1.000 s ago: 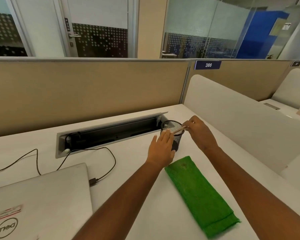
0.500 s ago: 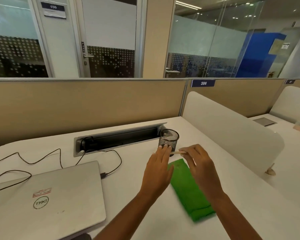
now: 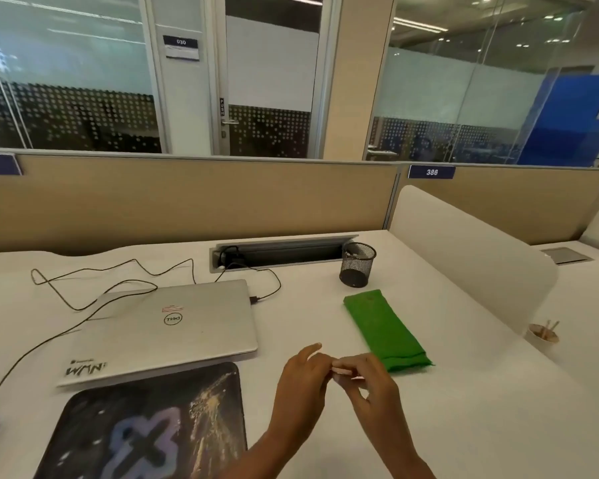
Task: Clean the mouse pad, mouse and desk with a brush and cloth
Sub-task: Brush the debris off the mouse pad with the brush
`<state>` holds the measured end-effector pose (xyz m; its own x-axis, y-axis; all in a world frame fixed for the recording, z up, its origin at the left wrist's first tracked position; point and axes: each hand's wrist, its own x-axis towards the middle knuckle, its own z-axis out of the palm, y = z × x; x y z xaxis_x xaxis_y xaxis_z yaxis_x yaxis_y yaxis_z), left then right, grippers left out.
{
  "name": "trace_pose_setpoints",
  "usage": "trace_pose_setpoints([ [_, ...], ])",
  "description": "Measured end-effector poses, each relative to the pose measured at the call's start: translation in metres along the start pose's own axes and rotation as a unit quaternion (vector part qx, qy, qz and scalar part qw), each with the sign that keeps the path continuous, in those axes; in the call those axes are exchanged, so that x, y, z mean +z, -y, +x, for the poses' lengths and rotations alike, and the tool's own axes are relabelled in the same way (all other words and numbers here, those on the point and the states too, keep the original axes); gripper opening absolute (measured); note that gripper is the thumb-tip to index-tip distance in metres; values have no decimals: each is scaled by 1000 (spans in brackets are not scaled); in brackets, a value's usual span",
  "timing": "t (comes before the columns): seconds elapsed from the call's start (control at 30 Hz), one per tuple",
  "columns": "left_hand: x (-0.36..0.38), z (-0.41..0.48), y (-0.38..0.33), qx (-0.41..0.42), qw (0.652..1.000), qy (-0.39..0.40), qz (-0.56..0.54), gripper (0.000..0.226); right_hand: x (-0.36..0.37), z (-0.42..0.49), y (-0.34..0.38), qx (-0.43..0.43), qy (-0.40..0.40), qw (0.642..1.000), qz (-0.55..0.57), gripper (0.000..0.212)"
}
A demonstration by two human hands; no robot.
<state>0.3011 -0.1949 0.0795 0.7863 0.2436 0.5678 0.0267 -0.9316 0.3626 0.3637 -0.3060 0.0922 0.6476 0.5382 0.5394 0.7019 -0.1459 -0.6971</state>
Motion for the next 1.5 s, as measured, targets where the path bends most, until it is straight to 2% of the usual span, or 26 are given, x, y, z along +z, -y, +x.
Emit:
trace_pose_setpoints([
  [0.27, -35, -63, -4, -48, 998, 9, 42, 35, 18, -34, 34, -65, 88, 993, -53, 9],
  [0.4, -52, -83, 11, -53, 997, 12, 48, 28, 36, -43, 50, -97, 120, 986, -58, 4],
  [0.53, -74, -92, 37, -115, 992, 34, 31, 15, 54, -41, 65, -102, 137, 984, -57, 11],
  [0.7, -106, -97, 97, -178, 981, 59, 48, 36, 83, -23, 76, -24, 92, 995, -2, 10],
  [0.83, -128, -104, 147, -233, 957, 154, 77, 49, 118, -10, 83, 59, 22, 997, 37, 14],
  [0.93, -134, -103, 172, -256, 938, 221, 76, 59, 148, -3, 89, 133, 0, 988, 77, 15],
  [1.1, -132, -96, 188, -237, 921, 299, 78, 65, 194, 0, 99, 236, 9, 960, 150, 16],
  [1.33, -123, -92, 201, -198, 893, 385, 122, 81, 195, 6, 76, 306, 24, 946, 101, 13],
  [1.5, -120, -90, 201, -186, 890, 393, 136, 83, 160, 18, 56, 283, -19, 959, 6, 15],
])
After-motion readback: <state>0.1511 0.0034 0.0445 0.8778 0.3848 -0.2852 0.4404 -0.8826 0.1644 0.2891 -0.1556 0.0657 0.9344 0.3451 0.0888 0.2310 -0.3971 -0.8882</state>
